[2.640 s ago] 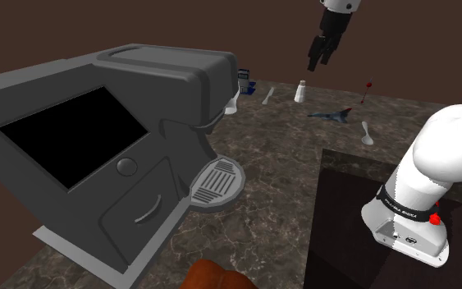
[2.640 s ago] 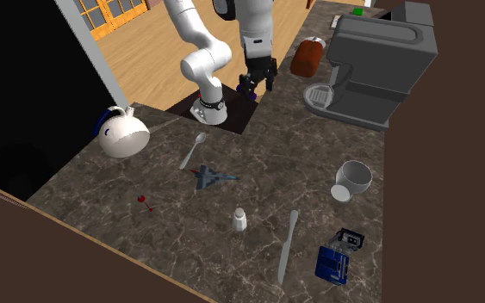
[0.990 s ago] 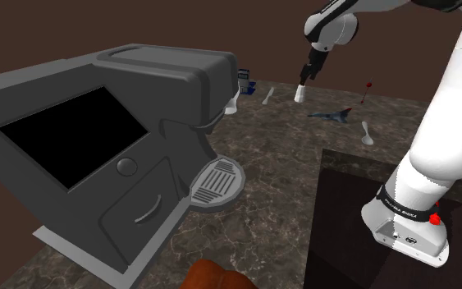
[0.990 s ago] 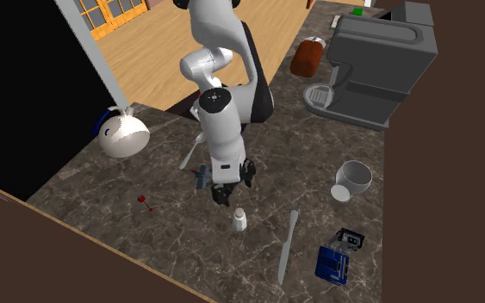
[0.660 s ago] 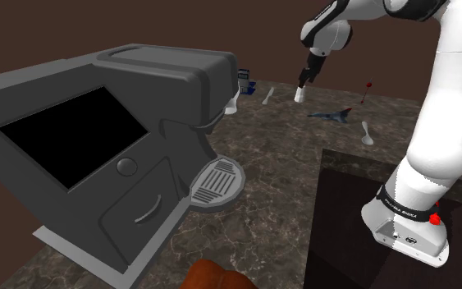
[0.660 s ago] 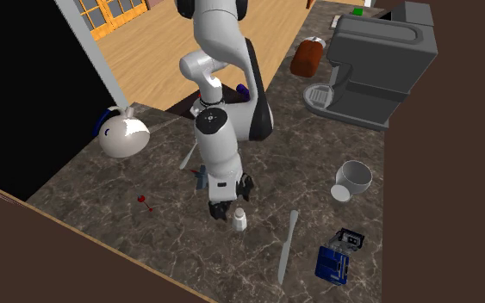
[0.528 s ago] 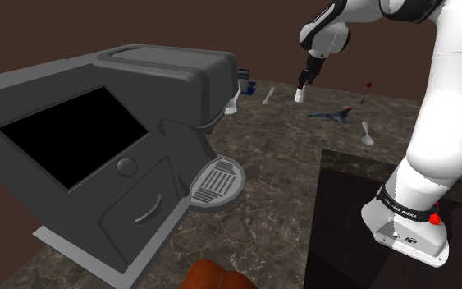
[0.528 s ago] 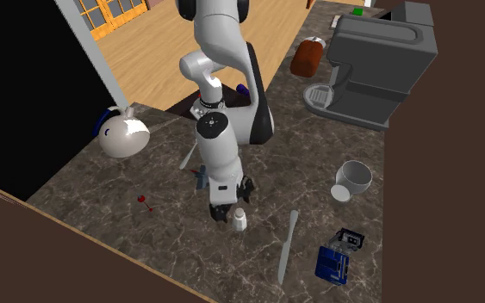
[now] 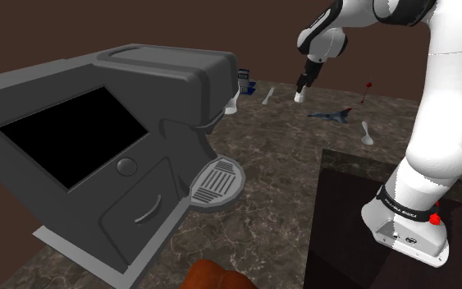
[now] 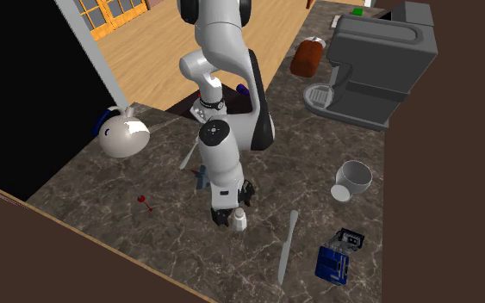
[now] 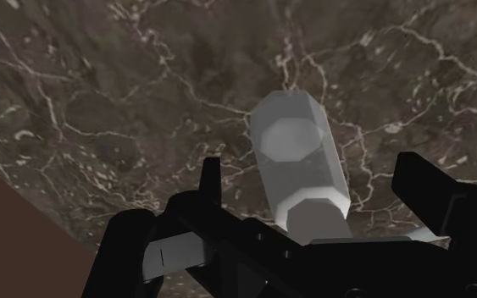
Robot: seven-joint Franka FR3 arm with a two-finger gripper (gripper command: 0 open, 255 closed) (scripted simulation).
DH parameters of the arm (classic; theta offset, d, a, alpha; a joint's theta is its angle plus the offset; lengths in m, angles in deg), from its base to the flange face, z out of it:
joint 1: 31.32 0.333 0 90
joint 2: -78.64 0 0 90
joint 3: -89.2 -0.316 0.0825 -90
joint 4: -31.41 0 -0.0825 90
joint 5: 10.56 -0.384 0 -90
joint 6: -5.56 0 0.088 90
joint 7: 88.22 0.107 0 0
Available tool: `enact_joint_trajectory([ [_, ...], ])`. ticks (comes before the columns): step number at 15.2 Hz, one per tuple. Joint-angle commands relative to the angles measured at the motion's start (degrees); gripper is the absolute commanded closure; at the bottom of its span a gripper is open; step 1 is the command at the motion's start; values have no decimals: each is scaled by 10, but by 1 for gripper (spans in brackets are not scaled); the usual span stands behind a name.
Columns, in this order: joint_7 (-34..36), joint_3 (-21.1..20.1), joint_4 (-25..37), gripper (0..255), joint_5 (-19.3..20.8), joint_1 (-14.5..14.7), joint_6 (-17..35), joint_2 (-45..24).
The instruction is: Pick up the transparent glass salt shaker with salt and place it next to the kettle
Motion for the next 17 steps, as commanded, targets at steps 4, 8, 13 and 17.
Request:
enact_joint_trajectory([
  [4,0,0,0,255,0,0,0,0],
  [8,0,0,0,255,0,0,0,0],
  [13,0,0,0,255,0,0,0,0],
  [17,13,8,9,255,17,6,-23,17],
])
